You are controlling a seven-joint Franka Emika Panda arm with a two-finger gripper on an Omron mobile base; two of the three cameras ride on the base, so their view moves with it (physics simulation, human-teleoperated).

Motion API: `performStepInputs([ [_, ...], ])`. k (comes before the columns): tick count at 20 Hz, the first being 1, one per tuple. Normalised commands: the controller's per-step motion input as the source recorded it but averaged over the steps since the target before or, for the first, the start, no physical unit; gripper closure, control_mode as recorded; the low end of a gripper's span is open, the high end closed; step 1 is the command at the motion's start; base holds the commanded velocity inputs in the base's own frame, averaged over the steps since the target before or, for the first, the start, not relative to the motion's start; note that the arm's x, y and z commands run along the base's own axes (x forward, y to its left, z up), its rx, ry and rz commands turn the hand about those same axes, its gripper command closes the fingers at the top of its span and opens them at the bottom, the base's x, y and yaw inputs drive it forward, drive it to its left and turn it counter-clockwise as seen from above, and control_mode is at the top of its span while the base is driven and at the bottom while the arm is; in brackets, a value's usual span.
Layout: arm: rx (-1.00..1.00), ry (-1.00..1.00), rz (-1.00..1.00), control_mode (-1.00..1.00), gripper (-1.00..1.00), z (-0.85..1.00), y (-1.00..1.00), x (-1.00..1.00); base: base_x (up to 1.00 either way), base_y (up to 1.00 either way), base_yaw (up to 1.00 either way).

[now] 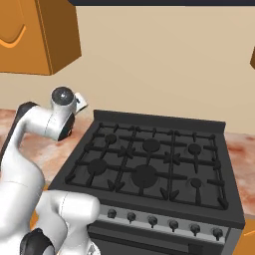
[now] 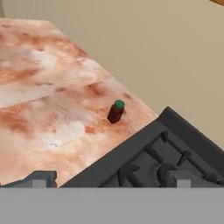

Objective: Collect the paprika, ketchup, and shaker from the cabinet and place them next to the stove.

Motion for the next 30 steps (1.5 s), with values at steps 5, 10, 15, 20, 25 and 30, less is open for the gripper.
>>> performStepInputs([
  [5, 0.02, 0.08, -0.34, -1.0, -1.0, 0.01, -0.07, -0.73, 0.0, 0.0, 0.0],
  [10, 0.03, 0.07, -0.36, -1.0, -1.0, 0.06, -0.02, -0.79, 0.0, 0.0, 0.0],
  [15, 0.03, 0.07, -0.34, -1.0, -1.0, 0.04, -0.09, -0.78, 0.0, 0.0, 0.0],
  [20, 0.0, 0.04, -0.25, -1.0, -1.0, 0.0, -0.11, -0.78, 0.0, 0.0, 0.0],
  [25, 0.0, 0.0, -0.14, -1.0, -1.0, -0.01, -0.02, -0.64, 0.0, 0.0, 0.0],
  [30, 0.0, 0.03, -0.01, -1.0, -1.0, -0.12, 0.0, -0.36, 0.0, 0.0, 0.0],
])
